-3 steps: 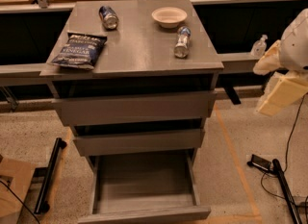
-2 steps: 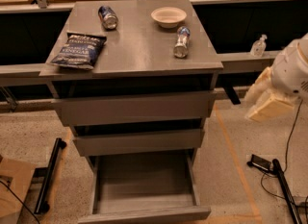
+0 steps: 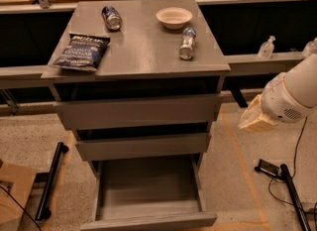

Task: Close bottom drawer

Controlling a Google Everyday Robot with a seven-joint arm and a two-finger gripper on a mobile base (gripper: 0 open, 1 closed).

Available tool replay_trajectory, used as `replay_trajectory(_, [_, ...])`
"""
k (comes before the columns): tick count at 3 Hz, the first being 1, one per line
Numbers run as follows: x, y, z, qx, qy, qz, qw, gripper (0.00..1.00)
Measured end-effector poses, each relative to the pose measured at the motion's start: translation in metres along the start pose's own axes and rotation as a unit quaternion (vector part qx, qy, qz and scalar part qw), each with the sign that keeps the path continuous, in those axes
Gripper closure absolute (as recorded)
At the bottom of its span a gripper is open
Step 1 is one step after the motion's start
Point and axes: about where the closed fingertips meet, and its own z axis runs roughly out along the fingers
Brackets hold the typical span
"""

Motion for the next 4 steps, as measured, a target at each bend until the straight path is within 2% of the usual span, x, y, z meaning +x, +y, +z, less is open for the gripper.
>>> replay_trajectory(1, [0.004,0.016,0.047,-0.048,0.016,0.000,0.9987,1.00])
replay_trajectory(2, [0.036,0.063,0.129,-0.115,0.009,0.049,0.9922,1.00])
replay_trajectory(3, [0.086,0.120,0.232,-0.163,-0.012,0.127,0.9783,1.00])
replay_trajectory(4, [0.092,0.119,0.266,-0.160,-0.021,0.141,0.9767,1.00])
